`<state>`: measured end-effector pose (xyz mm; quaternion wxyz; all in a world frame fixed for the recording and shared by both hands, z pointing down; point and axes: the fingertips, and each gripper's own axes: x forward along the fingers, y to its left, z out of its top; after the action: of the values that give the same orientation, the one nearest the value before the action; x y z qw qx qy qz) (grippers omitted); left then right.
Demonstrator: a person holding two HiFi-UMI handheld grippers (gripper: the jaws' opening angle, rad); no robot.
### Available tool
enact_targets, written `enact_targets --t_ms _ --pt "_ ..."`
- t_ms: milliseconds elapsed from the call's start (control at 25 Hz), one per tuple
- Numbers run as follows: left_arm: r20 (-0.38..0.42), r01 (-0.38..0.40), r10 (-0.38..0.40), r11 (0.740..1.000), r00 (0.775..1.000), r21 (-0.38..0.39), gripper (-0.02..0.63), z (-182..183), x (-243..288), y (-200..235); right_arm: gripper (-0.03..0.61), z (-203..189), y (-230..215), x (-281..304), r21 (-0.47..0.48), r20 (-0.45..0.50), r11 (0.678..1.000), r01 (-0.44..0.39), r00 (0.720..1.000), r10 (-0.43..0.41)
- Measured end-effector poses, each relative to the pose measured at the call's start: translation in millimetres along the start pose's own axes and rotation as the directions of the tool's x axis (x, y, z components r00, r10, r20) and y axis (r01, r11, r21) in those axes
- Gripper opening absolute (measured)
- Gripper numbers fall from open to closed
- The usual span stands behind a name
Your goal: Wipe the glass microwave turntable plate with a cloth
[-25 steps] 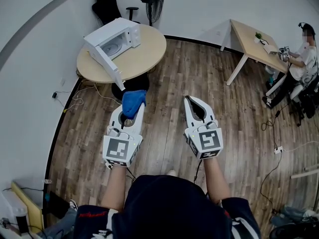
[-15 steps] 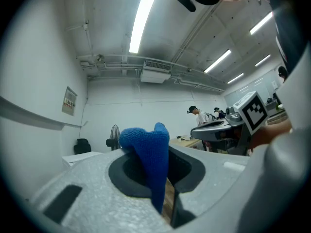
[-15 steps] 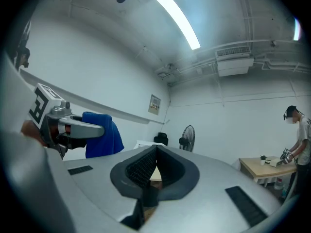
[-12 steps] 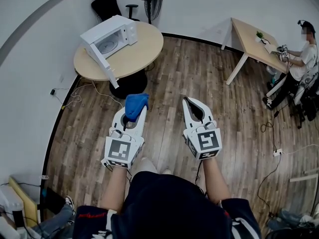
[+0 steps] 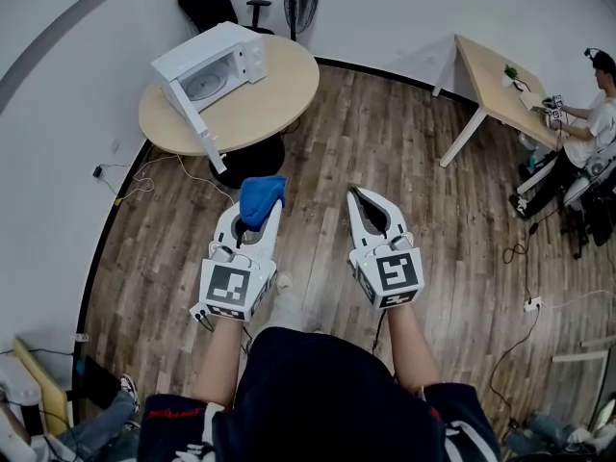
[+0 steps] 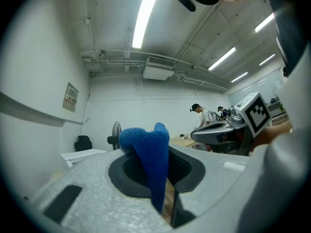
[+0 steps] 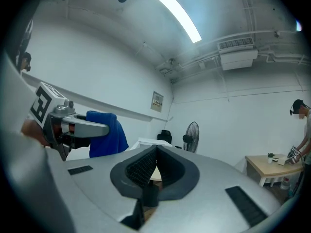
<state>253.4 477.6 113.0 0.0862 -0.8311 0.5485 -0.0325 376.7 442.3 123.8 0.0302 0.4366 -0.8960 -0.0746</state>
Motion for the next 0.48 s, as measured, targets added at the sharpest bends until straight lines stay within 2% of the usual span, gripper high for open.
enact_targets --t_ms 480 --pt "-0.016 -0.026 0.027 0.999 1.000 0.026 0.054 -15 90 98 0.009 -3 -34 130 0.015 0.001 1.000 -0.026 1.000 0.026"
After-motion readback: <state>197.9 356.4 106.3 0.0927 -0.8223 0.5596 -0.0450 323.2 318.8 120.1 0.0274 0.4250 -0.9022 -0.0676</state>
